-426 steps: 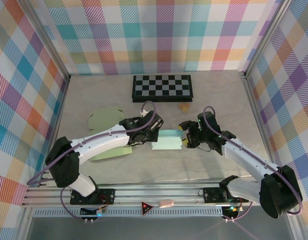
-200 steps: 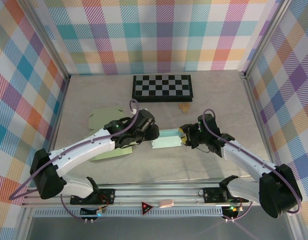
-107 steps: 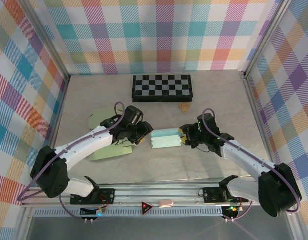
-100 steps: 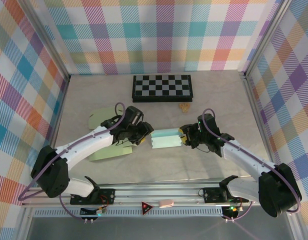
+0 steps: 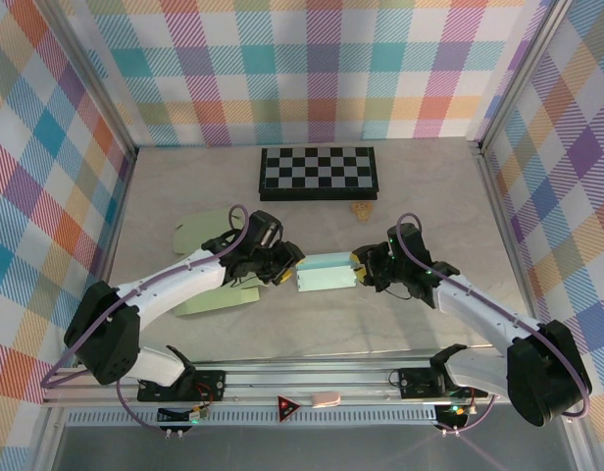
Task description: Fold the paper box
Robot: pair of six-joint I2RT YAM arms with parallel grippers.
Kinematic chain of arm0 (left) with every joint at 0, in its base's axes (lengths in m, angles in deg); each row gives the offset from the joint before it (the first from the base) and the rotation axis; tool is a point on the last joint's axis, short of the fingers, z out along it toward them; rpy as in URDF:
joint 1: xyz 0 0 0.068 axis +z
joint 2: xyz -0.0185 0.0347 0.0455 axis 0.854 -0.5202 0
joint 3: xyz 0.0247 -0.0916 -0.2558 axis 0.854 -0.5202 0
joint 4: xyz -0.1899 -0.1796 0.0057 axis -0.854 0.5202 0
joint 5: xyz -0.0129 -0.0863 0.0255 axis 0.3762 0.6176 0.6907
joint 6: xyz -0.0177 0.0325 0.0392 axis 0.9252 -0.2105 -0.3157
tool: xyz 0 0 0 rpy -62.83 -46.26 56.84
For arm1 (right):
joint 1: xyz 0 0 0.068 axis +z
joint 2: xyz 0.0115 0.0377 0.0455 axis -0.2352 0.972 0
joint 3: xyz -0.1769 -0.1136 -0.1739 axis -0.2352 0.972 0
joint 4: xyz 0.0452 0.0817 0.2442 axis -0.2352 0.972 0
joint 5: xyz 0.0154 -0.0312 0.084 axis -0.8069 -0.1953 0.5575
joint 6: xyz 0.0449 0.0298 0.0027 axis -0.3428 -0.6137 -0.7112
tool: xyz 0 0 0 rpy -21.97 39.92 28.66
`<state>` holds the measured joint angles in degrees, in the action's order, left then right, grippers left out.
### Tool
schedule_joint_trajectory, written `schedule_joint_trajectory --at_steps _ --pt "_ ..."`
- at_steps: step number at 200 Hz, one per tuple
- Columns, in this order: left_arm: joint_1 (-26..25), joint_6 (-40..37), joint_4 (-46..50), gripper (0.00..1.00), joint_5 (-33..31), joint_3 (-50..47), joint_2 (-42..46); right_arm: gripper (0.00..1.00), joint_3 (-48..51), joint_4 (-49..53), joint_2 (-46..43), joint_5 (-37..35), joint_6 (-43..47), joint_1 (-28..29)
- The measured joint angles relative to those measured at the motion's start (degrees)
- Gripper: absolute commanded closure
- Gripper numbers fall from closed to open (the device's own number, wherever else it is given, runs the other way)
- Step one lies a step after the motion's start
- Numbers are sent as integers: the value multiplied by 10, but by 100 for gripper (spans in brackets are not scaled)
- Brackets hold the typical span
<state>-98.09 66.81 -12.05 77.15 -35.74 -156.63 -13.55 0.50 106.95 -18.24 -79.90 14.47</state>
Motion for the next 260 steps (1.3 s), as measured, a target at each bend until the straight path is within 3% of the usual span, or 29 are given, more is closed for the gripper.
schedule_joint_trajectory --at_steps 76,118,171,189,224,260 --pt "0 2 -43 64 21 -47 11 69 0 20 1 8 8 0" --pt "0 3 -74 78 26 -68 20 74 -5 29 6 12 8 0" --pt "0 2 -84 82 30 -75 23 79 -15 51 6 12 4 0" --pt "0 2 -87 83 31 -76 23 65 -29 72 9 11 7 0" --pt "0 1 -92 84 35 -74 20 36 -136 210 42 -42 21 31" --pt "0 0 -89 85 37 -68 14 26 -229 248 69 -84 -45 98"
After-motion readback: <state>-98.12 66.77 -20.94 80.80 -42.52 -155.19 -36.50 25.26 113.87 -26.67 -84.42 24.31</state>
